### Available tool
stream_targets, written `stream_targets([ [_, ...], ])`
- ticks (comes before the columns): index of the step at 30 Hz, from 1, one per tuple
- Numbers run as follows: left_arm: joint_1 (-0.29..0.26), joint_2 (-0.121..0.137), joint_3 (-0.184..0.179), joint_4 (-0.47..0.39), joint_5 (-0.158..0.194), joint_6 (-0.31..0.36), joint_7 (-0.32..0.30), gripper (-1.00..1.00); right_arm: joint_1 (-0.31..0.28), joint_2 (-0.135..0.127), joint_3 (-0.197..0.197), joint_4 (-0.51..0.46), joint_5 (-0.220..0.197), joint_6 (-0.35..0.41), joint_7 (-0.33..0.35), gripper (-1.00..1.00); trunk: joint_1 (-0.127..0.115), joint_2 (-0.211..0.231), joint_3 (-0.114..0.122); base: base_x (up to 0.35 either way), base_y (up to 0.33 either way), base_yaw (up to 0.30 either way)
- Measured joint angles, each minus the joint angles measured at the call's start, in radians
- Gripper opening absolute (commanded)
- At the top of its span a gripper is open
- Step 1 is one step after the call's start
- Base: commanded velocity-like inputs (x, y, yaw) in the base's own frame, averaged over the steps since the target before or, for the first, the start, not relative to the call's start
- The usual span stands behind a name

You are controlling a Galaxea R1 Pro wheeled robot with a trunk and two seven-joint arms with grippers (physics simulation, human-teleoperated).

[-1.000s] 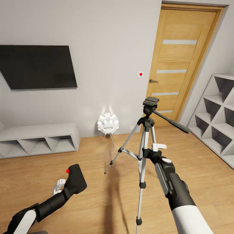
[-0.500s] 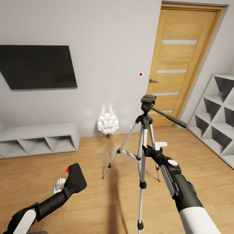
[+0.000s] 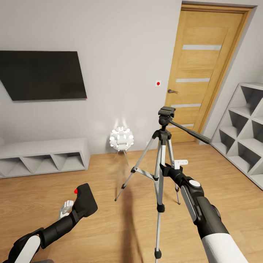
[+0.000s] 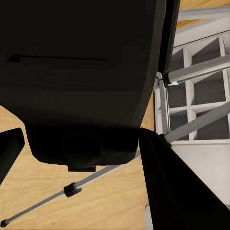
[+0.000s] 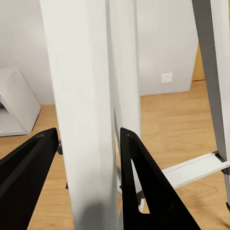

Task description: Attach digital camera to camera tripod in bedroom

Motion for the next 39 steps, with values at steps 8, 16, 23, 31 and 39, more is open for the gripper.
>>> stream_targets([
  [8, 0.0, 0.0, 0.0, 0.0, 0.0, 0.0, 0.0, -1.0, 0.001, -0.041, -0.001, -0.001, -0.012, -0.007, 0.03, -1.0, 0.0, 0.0, 0.0, 0.0, 0.0, 0.0],
  [16, 0.0, -0.004, -0.001, 0.0, -0.003, 0.0, 0.001, -1.0, 0.011, -0.075, -0.003, 0.0, -0.004, -0.043, 0.086, -1.0, 0.0, 0.0, 0.0, 0.0, 0.0, 0.0],
  [23, 0.025, -0.008, -0.002, -0.165, 0.001, -0.037, 0.008, -1.0, 0.053, -0.125, -0.006, 0.007, -0.008, -0.089, 0.313, -1.0, 0.0, 0.0, 0.0, 0.0, 0.0, 0.0],
  [31, 0.02, -0.012, -0.003, -0.29, 0.0, -0.039, 0.031, -1.0, 0.084, -0.181, -0.044, 0.003, -0.011, -0.115, 0.456, -1.0, 0.0, 0.0, 0.0, 0.0, 0.0, 0.0],
  [39, -0.173, -0.015, -0.005, -0.324, 0.007, 0.068, 0.041, -1.0, 0.112, -0.192, -0.097, -0.004, 0.016, -0.143, 0.544, -1.0, 0.0, 0.0, 0.0, 0.0, 0.0, 0.0],
])
